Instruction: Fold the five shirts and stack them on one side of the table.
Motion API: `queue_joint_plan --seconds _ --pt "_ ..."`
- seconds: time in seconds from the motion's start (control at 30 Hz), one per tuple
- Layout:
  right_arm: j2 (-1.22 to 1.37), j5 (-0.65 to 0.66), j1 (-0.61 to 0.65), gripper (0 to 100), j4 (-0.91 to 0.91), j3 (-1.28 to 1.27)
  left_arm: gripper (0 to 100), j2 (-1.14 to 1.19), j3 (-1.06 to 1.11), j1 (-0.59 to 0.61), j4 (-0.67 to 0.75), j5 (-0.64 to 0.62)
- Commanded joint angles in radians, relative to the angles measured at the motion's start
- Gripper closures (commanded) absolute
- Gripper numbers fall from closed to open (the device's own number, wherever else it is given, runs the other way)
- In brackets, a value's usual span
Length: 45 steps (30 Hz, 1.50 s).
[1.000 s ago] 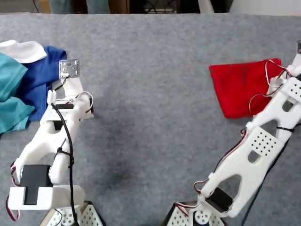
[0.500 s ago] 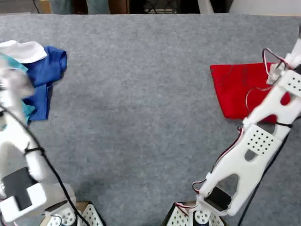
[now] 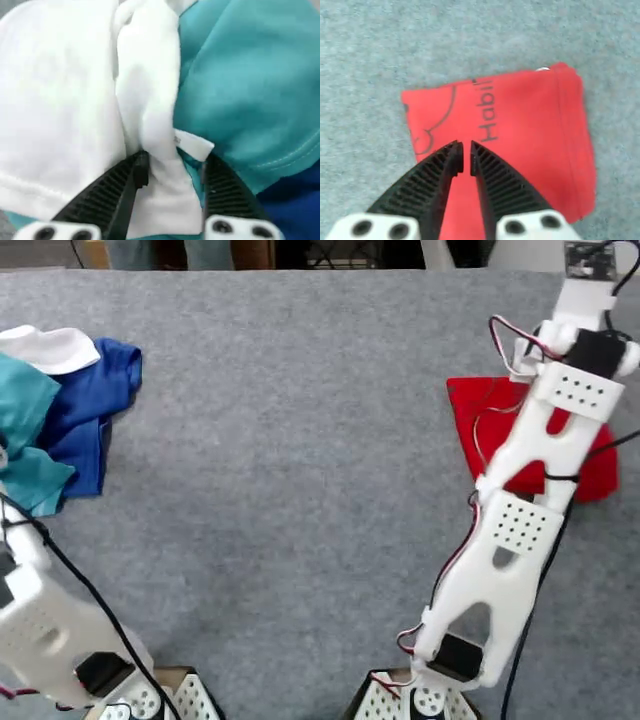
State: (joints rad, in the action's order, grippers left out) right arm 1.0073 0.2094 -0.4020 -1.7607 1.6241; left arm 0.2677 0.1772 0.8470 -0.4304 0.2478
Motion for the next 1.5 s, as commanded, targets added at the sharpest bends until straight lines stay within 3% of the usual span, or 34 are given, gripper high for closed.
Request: queue_joint_plan --seconds 0.0,0.43,0.77,0.93,1.2,1.37,1.47 --pt "-0.067 -0.009 0.009 96.8 -0.008 0.024 98 -0.025 -0.151 0.033 -0.075 -0.020" --pt "-0.070 -0.009 0.006 96.9 -0.008 0.024 97 -0.354 -0.318 -0.077 -0.456 -0.021" --pt "-0.071 -0.009 0.005 96.9 -0.008 0.028 97 -0.703 -0.308 -0.386 -0.683 -0.021" --pt "-0.071 -0.009 0.003 96.9 -0.008 0.028 97 -0.798 -0.308 -0.621 -0.839 -0.023" --pt "-0.071 -0.009 0.014 96.8 -0.008 0.027 97 -0.847 -0.308 -1.122 -1.157 -0.035" --pt "-0.071 -0.009 0.054 96.6 -0.008 0.025 97 -0.850 -0.308 -1.471 -1.237 -0.141" --pt "-0.071 -0.009 0.092 96.5 -0.008 0.025 95 -0.842 -0.308 -1.652 -1.274 -0.130"
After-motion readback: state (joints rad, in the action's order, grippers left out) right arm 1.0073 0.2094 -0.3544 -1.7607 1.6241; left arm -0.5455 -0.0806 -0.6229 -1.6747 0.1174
